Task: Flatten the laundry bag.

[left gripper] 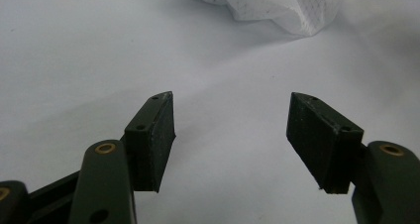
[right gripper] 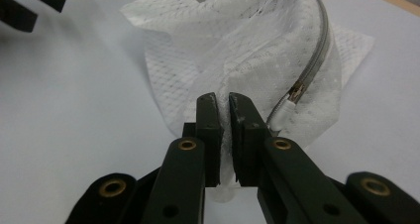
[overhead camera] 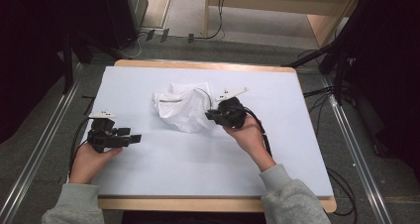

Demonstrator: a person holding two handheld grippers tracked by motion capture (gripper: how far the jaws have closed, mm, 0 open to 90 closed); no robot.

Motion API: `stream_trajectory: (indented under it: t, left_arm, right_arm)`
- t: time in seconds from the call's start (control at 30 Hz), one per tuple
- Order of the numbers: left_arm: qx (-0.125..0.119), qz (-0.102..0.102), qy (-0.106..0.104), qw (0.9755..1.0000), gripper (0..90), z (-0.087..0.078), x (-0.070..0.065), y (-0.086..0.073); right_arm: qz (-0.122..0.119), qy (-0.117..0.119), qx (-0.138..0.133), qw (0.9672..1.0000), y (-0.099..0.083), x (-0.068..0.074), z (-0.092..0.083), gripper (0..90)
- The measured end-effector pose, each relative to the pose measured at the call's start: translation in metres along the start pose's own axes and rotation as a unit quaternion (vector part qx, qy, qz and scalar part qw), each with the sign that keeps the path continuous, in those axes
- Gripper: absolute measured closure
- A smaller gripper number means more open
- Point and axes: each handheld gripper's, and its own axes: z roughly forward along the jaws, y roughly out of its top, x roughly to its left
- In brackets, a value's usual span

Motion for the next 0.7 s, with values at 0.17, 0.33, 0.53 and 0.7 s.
stream_trajectory:
  t: [0.17, 0.33, 0.53, 0.7]
  left_arm:
    - [0.000, 0.003, -0.003, 1.0000, 36.9, 0.001, -0.001, 0.003]
    - [-0.001, 0.004, -0.005, 1.0000, 37.3, 0.002, -0.002, 0.005]
    - [-0.004, 0.006, -0.008, 0.9999, 37.4, 0.005, -0.002, 0.009]
    - [-0.002, 0.014, -0.009, 0.9999, 37.4, 0.008, -0.003, 0.012]
  right_arm:
    - [-0.013, 0.009, 0.007, 0.9999, -0.012, 0.014, -0.006, 85.4]
    - [-0.022, 0.018, 0.014, 0.9995, -0.019, 0.024, -0.006, 85.4]
    - [-0.041, 0.031, 0.030, 0.9982, -0.031, 0.043, -0.006, 85.4]
    - [-0.042, 0.042, 0.041, 0.9974, -0.038, 0.053, -0.005, 85.4]
